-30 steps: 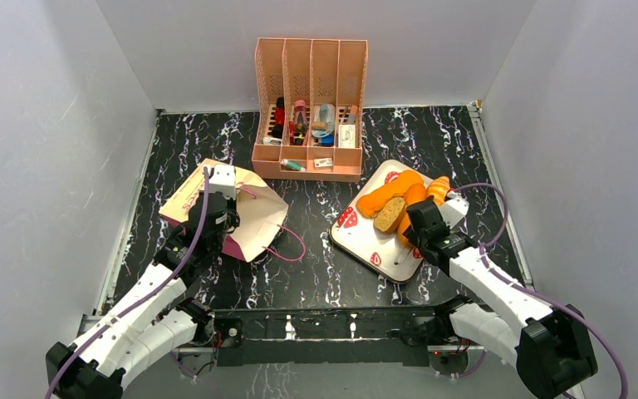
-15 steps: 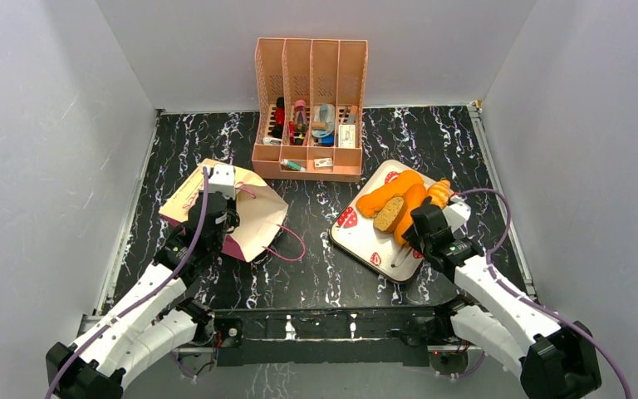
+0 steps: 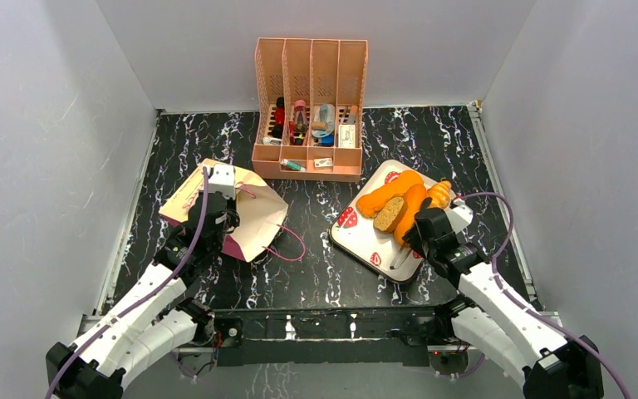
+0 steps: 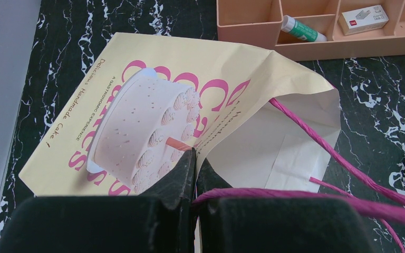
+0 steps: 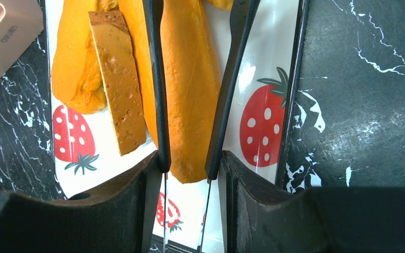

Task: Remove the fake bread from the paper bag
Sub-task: Place the fake bread in the container.

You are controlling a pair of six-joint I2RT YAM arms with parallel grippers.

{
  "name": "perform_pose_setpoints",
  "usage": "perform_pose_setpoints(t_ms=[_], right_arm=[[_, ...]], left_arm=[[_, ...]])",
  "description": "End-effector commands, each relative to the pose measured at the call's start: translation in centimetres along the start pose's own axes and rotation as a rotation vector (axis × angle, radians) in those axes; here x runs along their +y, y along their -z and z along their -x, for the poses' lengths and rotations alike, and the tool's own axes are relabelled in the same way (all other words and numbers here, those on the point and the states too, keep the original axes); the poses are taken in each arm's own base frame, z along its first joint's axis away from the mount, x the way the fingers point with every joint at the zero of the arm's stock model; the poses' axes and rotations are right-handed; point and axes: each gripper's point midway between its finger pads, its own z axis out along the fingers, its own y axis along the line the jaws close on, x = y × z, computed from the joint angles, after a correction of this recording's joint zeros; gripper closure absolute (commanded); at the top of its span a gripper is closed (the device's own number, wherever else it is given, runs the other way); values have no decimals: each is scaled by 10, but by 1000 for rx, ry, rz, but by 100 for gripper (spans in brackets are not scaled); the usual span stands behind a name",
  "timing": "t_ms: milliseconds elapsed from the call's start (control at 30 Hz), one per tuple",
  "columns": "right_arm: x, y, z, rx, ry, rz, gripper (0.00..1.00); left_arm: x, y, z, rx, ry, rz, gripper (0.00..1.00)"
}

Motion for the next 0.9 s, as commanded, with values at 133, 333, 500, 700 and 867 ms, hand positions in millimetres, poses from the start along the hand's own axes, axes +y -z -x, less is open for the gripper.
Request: perform_pose_setpoints(t_ms=[133, 333, 500, 700, 867], right_arm=[[16, 13, 16, -49, -57, 75, 63], [25, 20, 23, -63, -65, 123, 64], [48, 25, 31, -72, -44, 215, 66], [89, 21, 19, -11, 73, 330, 68], [137, 30, -14, 17, 256, 409, 68]], left_arm=[[-3, 1, 7, -30, 23, -14, 100], [-5, 0, 6, -29, 17, -27, 100], [-8, -1, 4, -21, 9, -42, 100], [-18, -1, 0, 7, -7, -95, 100], [-30, 3, -10, 54, -19, -166, 100]])
